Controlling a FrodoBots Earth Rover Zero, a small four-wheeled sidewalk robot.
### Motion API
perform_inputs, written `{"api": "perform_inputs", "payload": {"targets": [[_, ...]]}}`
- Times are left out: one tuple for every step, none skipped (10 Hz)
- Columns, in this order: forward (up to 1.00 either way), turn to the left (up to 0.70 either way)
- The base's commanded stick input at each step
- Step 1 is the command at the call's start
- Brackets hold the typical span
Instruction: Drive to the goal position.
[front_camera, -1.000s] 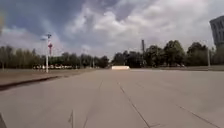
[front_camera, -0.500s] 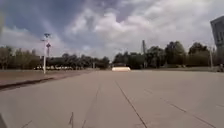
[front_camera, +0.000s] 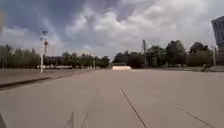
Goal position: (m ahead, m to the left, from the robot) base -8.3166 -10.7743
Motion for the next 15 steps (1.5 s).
{"api": "perform_inputs", "payload": {"targets": [[1.00,0.00],[1.00,0.00],[1.00,0.00],[1.00,0.00],[1.00,0.00],[1.00,0.00],[1.00,0.00],[1.00,0.00],[1.00,0.00],[1.00,0.00],[1.00,0.00],[1.00,0.00],[1.00,0.00],[1.00,0.00],[0.94,0.00]]}}
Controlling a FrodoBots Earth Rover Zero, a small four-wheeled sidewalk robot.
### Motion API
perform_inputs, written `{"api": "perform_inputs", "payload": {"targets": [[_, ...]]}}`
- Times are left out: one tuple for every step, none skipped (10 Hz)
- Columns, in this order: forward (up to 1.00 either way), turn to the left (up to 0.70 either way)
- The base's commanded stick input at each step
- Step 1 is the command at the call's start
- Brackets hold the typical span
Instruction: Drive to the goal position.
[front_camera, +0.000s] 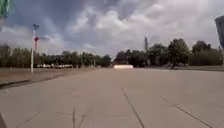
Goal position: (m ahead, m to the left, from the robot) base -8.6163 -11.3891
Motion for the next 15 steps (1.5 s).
{"api": "perform_inputs", "payload": {"targets": [[0.03,0.00],[0.00,0.00],[0.00,-0.06],[0.00,-0.73],[0.00,-0.97],[0.00,-1.00],[0.00,-1.00],[0.00,-1.00],[0.00,-1.00],[0.00,-1.00],[0.00,-1.00],[0.00,-1.00],[0.00,-1.00],[0.00,-1.00],[0.00,-0.93]]}}
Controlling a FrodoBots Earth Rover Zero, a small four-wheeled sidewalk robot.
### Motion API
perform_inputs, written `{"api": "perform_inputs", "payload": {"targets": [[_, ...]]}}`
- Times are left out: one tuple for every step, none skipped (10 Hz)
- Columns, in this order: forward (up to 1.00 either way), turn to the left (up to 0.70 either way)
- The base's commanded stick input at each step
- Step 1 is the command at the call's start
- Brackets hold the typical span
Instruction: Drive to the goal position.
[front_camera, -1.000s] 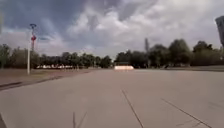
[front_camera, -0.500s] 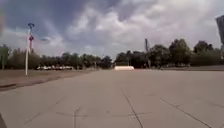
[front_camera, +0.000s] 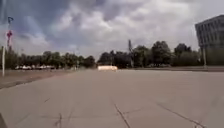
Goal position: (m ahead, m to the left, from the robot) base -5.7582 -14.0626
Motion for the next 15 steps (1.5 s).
{"api": "perform_inputs", "payload": {"targets": [[0.00,-0.87],[0.00,-0.92],[0.00,-0.95],[0.00,-0.95],[0.00,-0.97],[0.00,-1.00],[0.00,-1.00],[0.00,-0.44],[0.00,0.00],[0.00,0.00],[0.00,0.00],[0.00,0.00],[0.00,0.00],[0.00,0.00],[0.06,0.00]]}}
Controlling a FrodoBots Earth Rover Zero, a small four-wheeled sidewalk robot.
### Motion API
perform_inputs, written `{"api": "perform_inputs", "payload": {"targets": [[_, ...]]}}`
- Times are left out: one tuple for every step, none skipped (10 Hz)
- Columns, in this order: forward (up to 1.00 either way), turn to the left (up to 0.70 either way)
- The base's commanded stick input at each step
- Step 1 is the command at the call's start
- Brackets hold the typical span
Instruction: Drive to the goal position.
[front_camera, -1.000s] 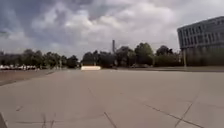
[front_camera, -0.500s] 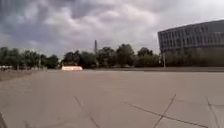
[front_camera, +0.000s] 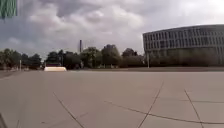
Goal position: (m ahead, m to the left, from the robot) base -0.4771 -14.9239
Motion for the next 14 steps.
{"api": "perform_inputs", "payload": {"targets": [[0.56,0.00],[1.00,-0.02],[0.99,-0.11],[0.89,-0.34],[0.80,-0.31],[0.43,-0.49],[0.39,-0.65],[0.45,-0.38],[0.64,-0.34],[0.84,-0.33],[0.98,-0.39],[1.00,-0.40],[1.00,-0.40],[1.00,-0.40]]}}
